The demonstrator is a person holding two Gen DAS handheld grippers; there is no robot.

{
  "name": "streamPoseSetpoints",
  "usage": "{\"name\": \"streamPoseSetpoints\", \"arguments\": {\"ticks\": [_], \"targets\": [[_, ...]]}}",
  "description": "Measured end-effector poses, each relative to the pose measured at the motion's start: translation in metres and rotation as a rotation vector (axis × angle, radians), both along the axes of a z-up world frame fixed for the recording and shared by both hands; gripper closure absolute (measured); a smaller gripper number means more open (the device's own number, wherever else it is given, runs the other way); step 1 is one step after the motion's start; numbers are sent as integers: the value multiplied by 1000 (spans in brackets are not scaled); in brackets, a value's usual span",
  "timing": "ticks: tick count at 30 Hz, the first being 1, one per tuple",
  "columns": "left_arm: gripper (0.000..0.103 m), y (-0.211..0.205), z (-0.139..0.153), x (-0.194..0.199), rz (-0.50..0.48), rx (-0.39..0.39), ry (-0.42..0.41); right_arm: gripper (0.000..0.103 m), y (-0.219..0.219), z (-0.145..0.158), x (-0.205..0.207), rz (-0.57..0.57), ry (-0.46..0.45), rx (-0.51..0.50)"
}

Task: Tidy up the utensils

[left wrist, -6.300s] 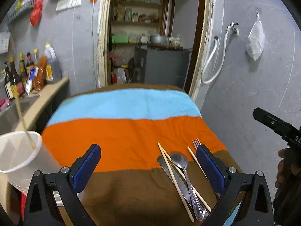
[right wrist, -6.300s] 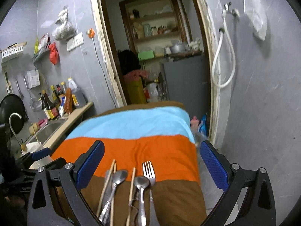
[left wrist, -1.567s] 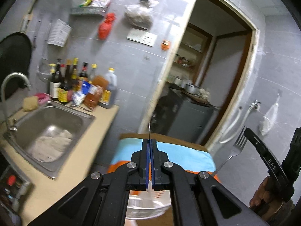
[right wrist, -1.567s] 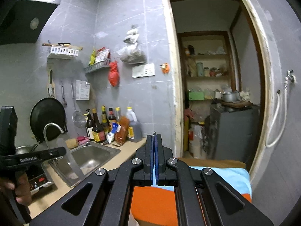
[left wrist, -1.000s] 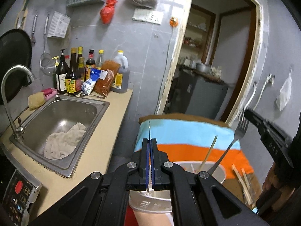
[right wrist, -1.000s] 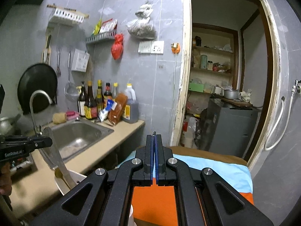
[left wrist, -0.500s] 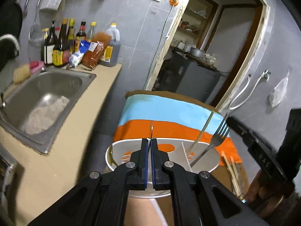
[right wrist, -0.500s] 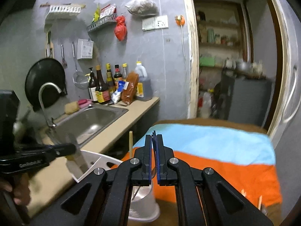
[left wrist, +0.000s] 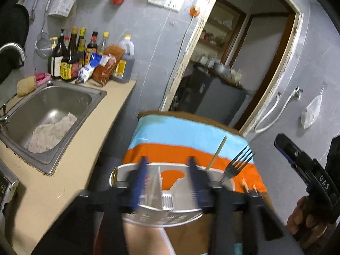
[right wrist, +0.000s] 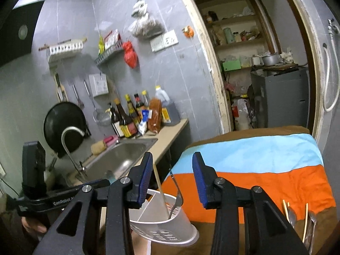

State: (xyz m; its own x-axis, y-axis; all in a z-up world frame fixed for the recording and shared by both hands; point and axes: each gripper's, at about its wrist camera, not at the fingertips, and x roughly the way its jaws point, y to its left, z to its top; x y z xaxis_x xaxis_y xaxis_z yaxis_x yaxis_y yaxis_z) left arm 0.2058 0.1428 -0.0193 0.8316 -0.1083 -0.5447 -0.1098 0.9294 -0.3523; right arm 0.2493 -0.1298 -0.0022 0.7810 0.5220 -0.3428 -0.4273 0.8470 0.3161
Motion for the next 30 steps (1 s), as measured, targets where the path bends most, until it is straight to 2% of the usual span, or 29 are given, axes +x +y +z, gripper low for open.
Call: {"name": "streamPoseSetpoints", "arguments": {"ticks": [2,4,6,10,13,17,22,30], "targets": [[40,-4,8,-7,27,-4,-63,56,-11,5,-6,-29,-19,0],[39,-13,15,-8,29,25,-83,51,-22,11,-13,-59,-43,-3],[28,-22,22,-8,30,51,-101,44,-34,18,-19,-96,-70,-18],[15,-46,37,-7,27,94,-155,20,-62,32,-34,-191,-134,-58],[5,-73,46,-6,21,141,-198,9,-80,44,-42,-253,-169,-91],[1,-107,51,-6,3,208,-244,7,-107,53,-50,-326,-206,-155],[1,-149,47,-1,-61,260,-246,7,-140,57,-52,-385,-200,-192],[1,-208,24,16,-129,263,-187,6,-194,39,-38,-430,-126,-209]]}}
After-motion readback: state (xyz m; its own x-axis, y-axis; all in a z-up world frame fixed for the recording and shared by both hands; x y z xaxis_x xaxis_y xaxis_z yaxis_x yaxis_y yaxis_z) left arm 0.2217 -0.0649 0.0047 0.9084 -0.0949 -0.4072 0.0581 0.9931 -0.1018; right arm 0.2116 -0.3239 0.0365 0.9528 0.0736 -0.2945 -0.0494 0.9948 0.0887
